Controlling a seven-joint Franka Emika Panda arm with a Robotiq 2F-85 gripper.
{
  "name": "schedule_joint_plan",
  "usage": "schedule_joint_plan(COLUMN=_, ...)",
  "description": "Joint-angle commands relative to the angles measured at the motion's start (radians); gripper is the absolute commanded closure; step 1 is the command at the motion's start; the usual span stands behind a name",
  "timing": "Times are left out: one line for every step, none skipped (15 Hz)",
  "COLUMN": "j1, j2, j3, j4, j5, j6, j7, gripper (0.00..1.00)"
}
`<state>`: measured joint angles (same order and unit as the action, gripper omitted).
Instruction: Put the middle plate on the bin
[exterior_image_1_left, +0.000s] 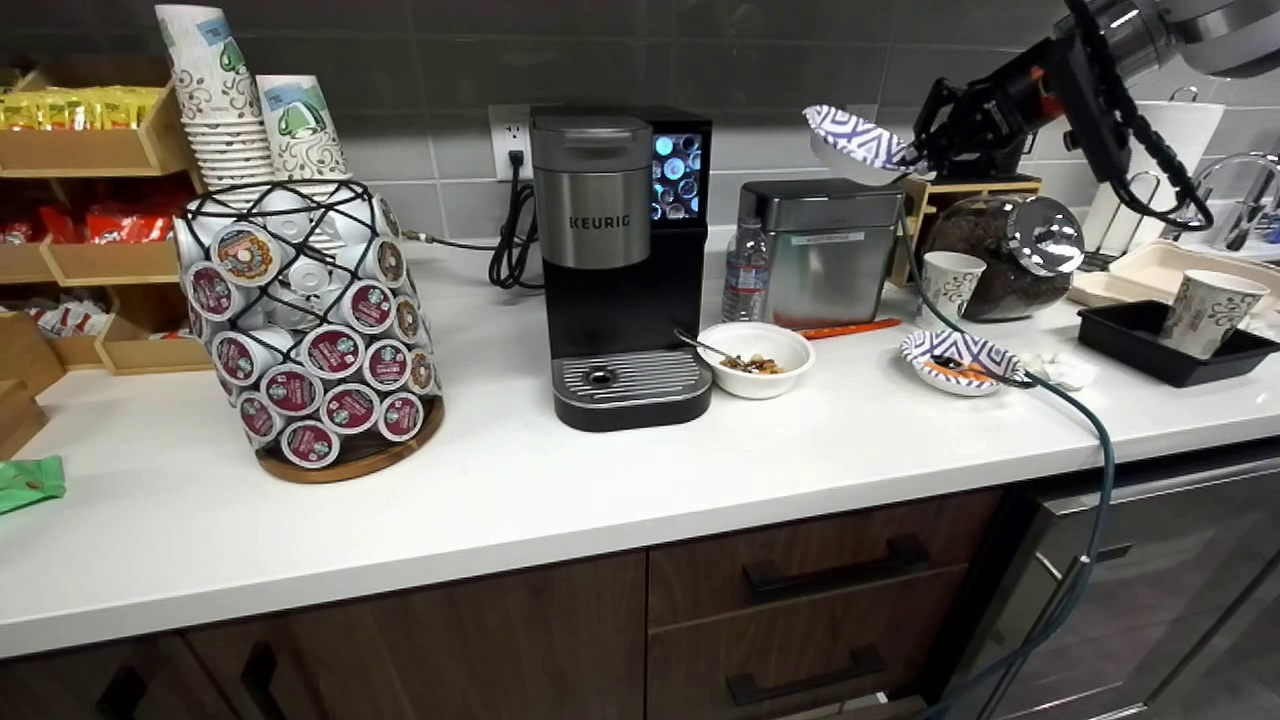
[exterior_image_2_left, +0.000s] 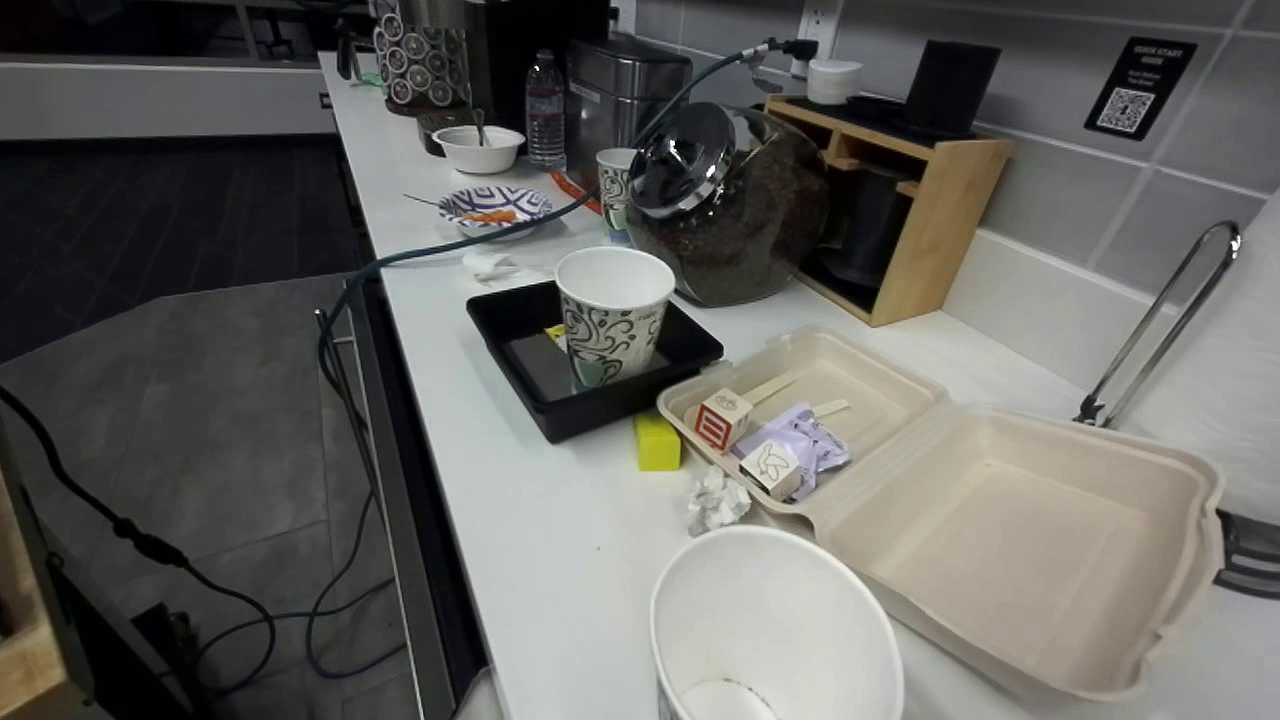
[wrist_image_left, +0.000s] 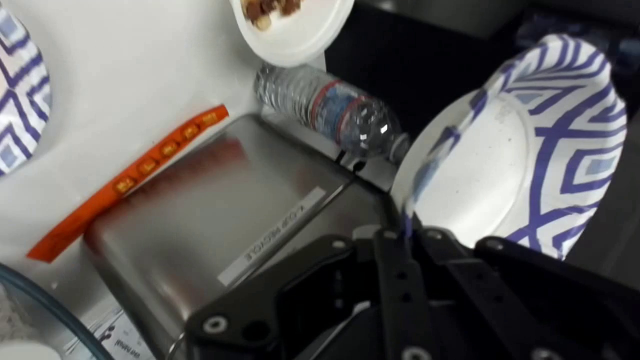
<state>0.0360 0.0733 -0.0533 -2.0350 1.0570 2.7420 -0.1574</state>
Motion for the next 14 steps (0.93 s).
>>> schedule_joint_plan(j1=-0.031, j2=0.128, j3=-0.013, j4=0.166, j5=-0.158, j6=0.09, j7=0.266, gripper=1.0)
schedule_joint_plan(j1=-0.035, j2=0.151, j3=-0.027, j4=0.183, j5=-0.217, j6=0.114, j7=0.343, gripper=1.0)
schedule_joint_plan(j1=-0.001, j2=0.173, j3=-0.079, j4=0.202, j5=-0.266, j6=0.131, j7=0.417, gripper=1.0)
schedule_joint_plan(j1=0.017, j2=0.191, j3=-0.118, j4=0.214, j5=-0.309, j6=0.138, j7=0.491, gripper=1.0)
schedule_joint_plan(j1=0.04, j2=0.214, j3=-0.167, j4=0.227, j5=-0.352, j6=0.133, j7=0.563, gripper=1.0)
schedule_joint_plan(j1=0.071, j2=0.234, j3=-0.222, j4=0.241, j5=-0.389, j6=0.116, j7=0.635, gripper=1.0)
schedule_joint_plan(j1=0.094, j2=0.25, j3=-0.262, j4=0.262, j5=-0.426, j6=0.09, j7=0.704, gripper=1.0)
schedule_joint_plan(j1=0.105, j2=0.261, j3=-0.276, j4=0.285, j5=-0.464, j6=0.083, j7=0.774, gripper=1.0)
schedule_joint_plan(j1=0.128, j2=0.267, j3=-0.301, j4=0.304, j5=-0.502, j6=0.08, j7=0.841, gripper=1.0)
schedule_joint_plan(j1=0.147, j2=0.273, j3=-0.319, j4=0.324, j5=-0.544, j6=0.068, j7=0.898, gripper=1.0)
schedule_joint_plan(j1=0.168, j2=0.272, j3=-0.328, j4=0.337, j5=-0.574, j6=0.053, j7=0.928, gripper=1.0)
schedule_joint_plan(j1=0.189, j2=0.271, j3=-0.339, j4=0.35, j5=-0.611, j6=0.041, j7=0.961, gripper=1.0)
schedule_joint_plan(j1=0.208, j2=0.275, j3=-0.348, j4=0.366, j5=-0.647, j6=0.019, j7=0.986, gripper=1.0)
schedule_joint_plan(j1=0.218, j2=0.274, j3=-0.349, j4=0.378, j5=-0.669, j6=-0.013, j7=0.998, gripper=1.0)
